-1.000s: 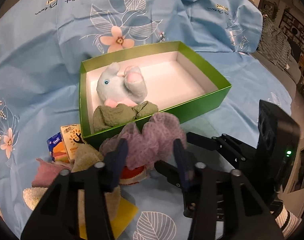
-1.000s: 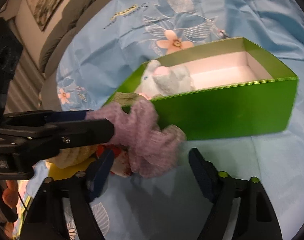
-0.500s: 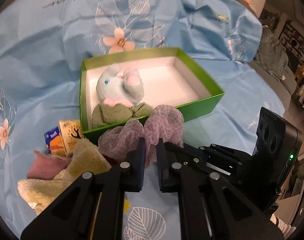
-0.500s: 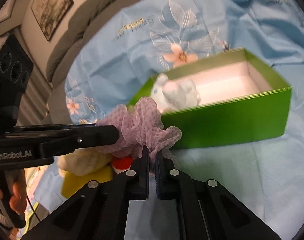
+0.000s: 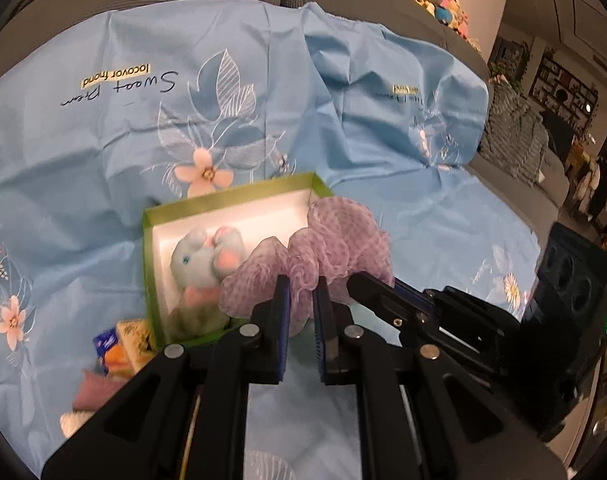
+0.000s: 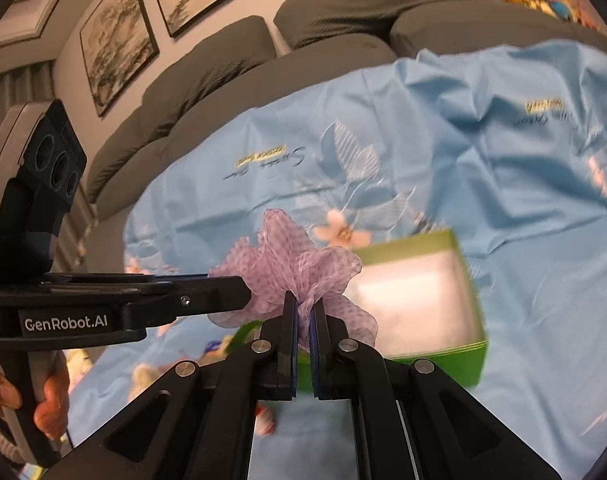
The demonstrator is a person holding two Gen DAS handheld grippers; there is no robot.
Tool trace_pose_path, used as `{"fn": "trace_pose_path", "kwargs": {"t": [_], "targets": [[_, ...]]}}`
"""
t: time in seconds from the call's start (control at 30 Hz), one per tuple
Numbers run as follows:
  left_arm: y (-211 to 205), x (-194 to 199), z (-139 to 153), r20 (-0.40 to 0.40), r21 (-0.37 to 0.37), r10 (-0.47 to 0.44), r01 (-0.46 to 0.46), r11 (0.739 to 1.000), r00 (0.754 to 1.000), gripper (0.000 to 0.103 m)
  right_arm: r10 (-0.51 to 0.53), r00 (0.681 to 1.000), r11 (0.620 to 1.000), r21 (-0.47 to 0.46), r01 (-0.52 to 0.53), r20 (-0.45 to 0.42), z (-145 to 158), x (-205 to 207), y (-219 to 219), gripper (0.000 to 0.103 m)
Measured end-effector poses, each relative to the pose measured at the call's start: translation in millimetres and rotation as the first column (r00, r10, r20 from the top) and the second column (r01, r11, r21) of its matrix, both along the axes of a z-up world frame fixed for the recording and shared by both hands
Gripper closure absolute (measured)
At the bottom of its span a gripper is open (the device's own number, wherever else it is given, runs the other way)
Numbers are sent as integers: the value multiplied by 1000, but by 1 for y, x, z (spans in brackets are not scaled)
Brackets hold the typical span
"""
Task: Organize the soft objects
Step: 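Carry the purple scrunchie into the box beside the elephant and release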
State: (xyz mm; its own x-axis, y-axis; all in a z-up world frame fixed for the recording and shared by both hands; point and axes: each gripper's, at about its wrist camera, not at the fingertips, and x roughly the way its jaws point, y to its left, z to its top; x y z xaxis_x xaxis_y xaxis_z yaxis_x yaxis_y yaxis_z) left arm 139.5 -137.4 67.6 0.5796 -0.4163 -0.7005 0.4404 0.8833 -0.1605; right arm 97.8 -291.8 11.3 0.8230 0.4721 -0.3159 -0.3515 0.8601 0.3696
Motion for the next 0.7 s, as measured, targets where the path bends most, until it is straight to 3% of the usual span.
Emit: {"fn": "trace_pose_path", "kwargs": {"t": [0.13, 0.37, 0.43, 0.47, 0.5, 0.53, 0.57, 0.6, 0.7], "targets": [[-9, 26, -3, -3, 14, 25, -25, 1000, 1000, 91, -47, 999, 998, -47, 46, -9, 3, 23, -5, 97], [-15, 74, -42, -101, 43, 92, -88, 995, 991, 91, -80, 990, 988, -137, 64, -113, -22, 69, 2, 97], [-15, 81, -52, -122, 63, 106, -99, 993, 987, 80, -89, 986, 983, -170, 64, -141, -29, 79, 5, 95], [-16, 84, -57, -131, 72, 112, -103, 992, 985, 66, -93, 984, 981, -183, 65, -151, -31, 81, 6, 92], [-16, 86, -60, -132, 79, 120, -110, 991, 984, 47, -102, 982, 976, -206, 68, -161, -34, 84, 8, 85], [-15, 87, -61, -131, 86, 125, -114, 990, 984, 39, -107, 981, 974, -217, 70, -163, -36, 85, 8, 80], [-15, 87, -62, -125, 91, 129, -118, 989, 984, 33, -112, 980, 971, -226, 73, -164, -37, 85, 8, 65], [-15, 86, -62, -119, 91, 129, -119, 989, 984, 33, -117, 979, 970, -230, 77, -164, -38, 84, 7, 54], [-14, 82, -59, -93, 117, 130, -118, 986, 987, 33, -135, 978, 968, -232, 96, -160, -38, 80, 2, 48]]}}
